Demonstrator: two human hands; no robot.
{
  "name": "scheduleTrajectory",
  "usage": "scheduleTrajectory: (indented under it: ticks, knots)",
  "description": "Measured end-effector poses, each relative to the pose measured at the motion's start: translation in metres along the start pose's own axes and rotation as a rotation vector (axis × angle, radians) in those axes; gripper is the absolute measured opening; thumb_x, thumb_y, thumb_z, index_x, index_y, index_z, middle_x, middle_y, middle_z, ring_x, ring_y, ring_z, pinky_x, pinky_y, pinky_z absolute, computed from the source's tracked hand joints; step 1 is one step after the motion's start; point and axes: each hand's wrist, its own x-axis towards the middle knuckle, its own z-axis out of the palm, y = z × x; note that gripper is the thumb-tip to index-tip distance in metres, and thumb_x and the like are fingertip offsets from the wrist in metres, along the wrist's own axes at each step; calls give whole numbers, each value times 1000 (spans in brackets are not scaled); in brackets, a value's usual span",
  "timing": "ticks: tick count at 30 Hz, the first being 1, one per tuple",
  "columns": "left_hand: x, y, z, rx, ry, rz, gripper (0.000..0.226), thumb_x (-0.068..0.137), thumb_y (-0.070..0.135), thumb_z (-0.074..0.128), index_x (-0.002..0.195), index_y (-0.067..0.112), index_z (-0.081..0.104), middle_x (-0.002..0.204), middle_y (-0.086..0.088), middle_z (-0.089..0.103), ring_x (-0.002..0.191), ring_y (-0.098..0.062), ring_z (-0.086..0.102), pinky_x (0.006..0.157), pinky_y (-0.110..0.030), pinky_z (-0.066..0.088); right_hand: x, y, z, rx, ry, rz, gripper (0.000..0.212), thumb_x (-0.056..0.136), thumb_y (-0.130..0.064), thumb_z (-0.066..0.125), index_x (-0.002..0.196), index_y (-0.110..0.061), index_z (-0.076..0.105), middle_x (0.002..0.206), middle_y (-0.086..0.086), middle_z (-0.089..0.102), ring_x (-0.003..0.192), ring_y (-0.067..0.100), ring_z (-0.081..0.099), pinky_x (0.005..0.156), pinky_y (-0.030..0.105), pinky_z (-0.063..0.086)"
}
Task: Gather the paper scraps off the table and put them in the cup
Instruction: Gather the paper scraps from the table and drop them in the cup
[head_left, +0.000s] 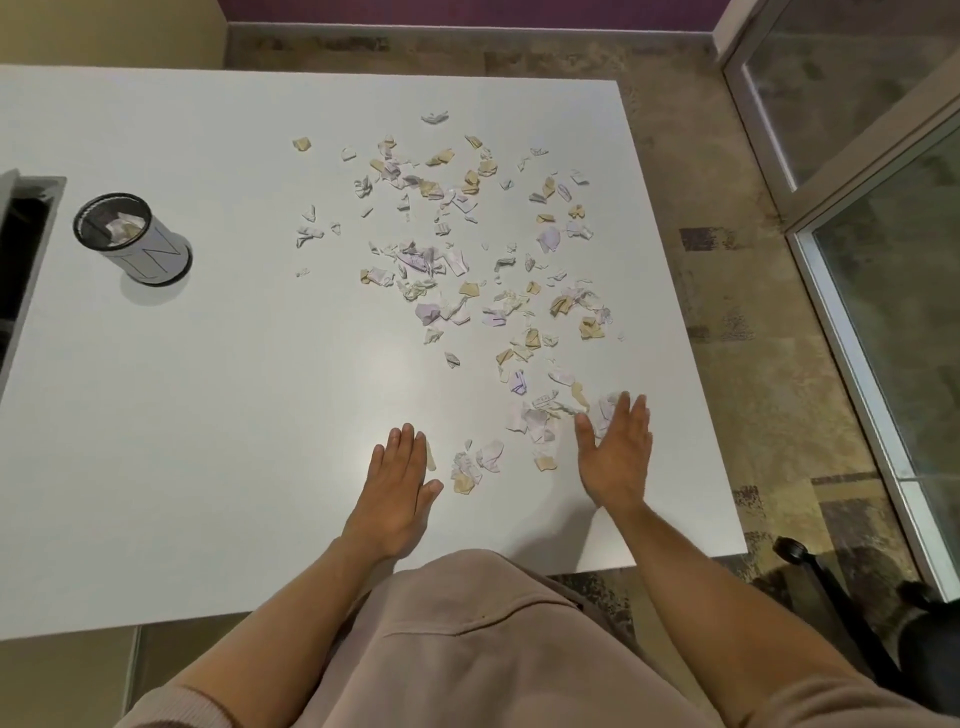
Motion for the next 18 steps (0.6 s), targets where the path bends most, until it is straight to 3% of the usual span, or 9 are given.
scheduleTrajectory:
  ticks: [5,12,18]
  knots:
    - [1,-1,-3,-10,-32,-3,69,103,49,18,153,11,-9,157,-1,-24,142,-14,-32,115,-31,-20,7,-14,12,-61,-130,-176,88,90,-68,14,155,-10,0,164,6,1,151,19,-5,121,41,-7]
    - [0,0,-6,-9,-29,-9,66,103,46,17,154,11,-5,158,-2,-21,146,-18,-25,117,-32,-17,-20,-38,37,-206,-252,-509,76,95,-62,9,155,-16,1,164,1,-1,149,12,-11,120,35,-13]
    - [-1,7,-10,-44,-10,-27,75,100,55,24,154,11,-5,156,-1,-22,145,-18,-25,117,-34,-16,-41,-48,43,-175,-380,-676,72,99,-57,27,155,-21,-2,157,-11,-13,150,11,-9,119,26,-13]
